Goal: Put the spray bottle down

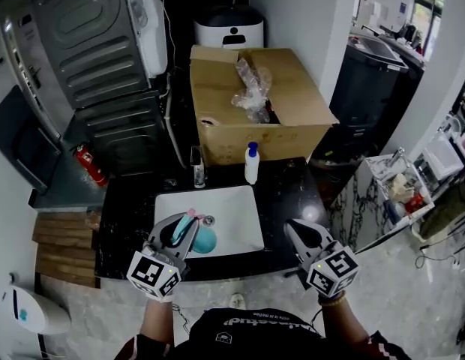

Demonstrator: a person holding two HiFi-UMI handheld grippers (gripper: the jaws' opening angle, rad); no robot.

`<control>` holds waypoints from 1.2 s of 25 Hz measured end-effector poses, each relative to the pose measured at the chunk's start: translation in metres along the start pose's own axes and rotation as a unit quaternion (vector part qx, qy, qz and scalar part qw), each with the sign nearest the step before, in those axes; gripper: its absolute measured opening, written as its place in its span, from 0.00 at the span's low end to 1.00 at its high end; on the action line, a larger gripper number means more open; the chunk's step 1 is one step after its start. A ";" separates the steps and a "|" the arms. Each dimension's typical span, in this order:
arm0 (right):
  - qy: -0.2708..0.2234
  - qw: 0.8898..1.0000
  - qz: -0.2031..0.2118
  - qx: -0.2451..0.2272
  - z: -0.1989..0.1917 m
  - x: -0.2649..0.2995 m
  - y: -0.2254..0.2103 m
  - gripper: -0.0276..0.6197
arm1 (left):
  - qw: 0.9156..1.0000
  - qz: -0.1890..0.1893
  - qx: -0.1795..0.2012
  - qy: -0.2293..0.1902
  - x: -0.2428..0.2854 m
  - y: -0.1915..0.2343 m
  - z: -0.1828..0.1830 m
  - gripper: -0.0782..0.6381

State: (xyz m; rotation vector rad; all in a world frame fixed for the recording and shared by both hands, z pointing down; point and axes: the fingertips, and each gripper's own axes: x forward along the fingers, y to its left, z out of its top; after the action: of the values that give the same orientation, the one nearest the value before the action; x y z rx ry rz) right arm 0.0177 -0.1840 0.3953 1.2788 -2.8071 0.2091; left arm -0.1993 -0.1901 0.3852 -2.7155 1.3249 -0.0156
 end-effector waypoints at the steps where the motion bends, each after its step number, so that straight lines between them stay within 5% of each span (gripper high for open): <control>1: 0.000 1.000 -0.001 -0.002 0.002 0.007 -0.001 0.10 | 1.000 -0.002 -0.001 -0.002 0.004 0.006 0.000 0.21; 10: -0.008 1.000 -0.026 -0.001 0.006 0.028 -0.033 0.10 | 0.999 -0.036 -0.010 -0.013 0.057 0.020 -0.006 0.21; 30: -0.015 0.998 -0.052 0.032 0.008 -0.015 -0.187 0.10 | 0.990 -0.131 -0.025 0.053 0.285 -0.080 -0.092 0.21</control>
State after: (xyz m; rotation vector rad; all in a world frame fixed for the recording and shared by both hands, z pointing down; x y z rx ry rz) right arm 0.1688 -0.2957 0.4051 1.4488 -2.7706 0.2791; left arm 0.0334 -0.3749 0.4727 -2.9485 0.9941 -0.1528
